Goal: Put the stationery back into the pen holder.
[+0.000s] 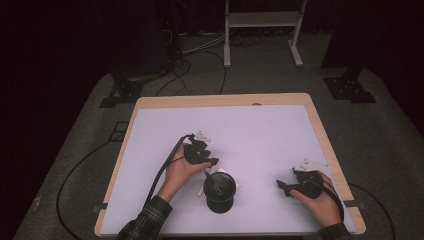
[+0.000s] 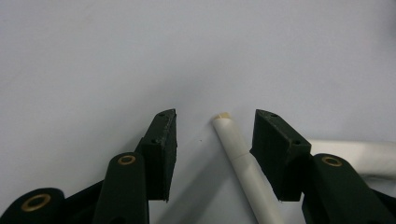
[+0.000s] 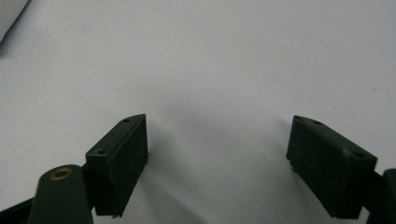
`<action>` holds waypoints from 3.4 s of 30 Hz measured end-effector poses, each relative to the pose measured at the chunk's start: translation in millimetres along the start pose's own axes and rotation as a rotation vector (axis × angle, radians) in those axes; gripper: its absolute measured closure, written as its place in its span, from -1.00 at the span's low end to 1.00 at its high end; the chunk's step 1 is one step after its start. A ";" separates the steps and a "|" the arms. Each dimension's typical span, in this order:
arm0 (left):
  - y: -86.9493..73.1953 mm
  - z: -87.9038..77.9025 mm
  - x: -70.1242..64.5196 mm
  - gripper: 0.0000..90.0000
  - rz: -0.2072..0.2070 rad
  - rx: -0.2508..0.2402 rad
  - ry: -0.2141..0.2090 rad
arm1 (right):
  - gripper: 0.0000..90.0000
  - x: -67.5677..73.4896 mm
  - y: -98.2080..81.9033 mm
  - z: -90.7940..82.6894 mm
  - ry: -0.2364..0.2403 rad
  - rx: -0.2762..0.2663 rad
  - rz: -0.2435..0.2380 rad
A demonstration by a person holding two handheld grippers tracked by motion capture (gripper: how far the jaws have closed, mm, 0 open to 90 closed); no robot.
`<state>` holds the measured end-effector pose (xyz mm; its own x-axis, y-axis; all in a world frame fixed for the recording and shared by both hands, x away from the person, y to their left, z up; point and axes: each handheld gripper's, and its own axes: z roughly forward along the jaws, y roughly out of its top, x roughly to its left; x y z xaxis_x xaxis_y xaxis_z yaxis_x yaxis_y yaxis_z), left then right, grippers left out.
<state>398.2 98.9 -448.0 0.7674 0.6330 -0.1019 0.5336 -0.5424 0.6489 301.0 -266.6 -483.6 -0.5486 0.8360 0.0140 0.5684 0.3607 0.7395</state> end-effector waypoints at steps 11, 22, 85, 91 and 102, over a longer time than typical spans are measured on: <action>-3.0 8.0 -3.5 0.11 0.011 0.042 0.012 | -0.57 0.0 0.0 0.0 0.000 -0.001 0.000; -4.6 7.6 -4.0 0.22 0.034 0.064 0.039 | -0.57 0.0 0.0 0.0 0.000 -0.001 0.000; -8.5 -9.4 9.9 0.75 0.020 -0.038 -0.032 | -0.57 -0.2 0.0 0.0 0.001 -0.001 0.000; -7.3 -24.0 10.6 0.75 0.025 -0.085 -0.041 | -0.57 -0.2 0.0 0.0 0.001 -0.001 0.000; -5.0 -47.3 11.8 0.75 0.008 -0.180 -0.071 | -0.57 -0.2 0.0 0.0 0.001 -0.001 0.000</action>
<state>387.8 135.3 -416.8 0.7976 0.5855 -0.1450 0.4603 -0.4355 0.7736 301.2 -266.8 -483.6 -0.5491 0.8356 0.0150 0.5682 0.3601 0.7399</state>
